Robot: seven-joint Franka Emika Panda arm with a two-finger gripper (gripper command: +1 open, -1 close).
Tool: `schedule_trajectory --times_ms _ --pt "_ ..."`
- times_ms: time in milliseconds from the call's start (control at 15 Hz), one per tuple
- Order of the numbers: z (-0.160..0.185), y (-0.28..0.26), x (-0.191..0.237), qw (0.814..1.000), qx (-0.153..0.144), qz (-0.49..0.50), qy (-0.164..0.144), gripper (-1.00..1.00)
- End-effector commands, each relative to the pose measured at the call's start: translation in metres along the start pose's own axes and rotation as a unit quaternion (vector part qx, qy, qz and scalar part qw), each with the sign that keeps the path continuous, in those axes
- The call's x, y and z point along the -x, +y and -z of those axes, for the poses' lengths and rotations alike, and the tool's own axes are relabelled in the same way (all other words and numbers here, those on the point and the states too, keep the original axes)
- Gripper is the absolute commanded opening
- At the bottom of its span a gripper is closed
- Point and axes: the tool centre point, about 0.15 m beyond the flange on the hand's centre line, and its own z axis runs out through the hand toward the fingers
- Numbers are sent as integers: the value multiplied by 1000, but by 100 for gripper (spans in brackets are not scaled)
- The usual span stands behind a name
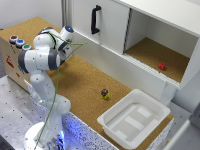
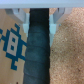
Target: Grasp the drawer handle and open it
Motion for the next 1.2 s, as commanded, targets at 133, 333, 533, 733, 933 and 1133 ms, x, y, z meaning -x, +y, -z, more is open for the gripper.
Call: schedule_trajectory --times_ms 133,333,533,733,933,1133 --pt "-1 43 7 998 -50 -32 25 -100" --pt "1 58 10 998 -53 -38 24 -100" --pt "7 74 11 998 -56 -26 17 -100" --pt "10 89 10 998 -58 -14 8 -100" --pt "16 108 6 998 -61 -6 -3 -100" --pt "22 125 1 998 -57 -1 -8 -100"
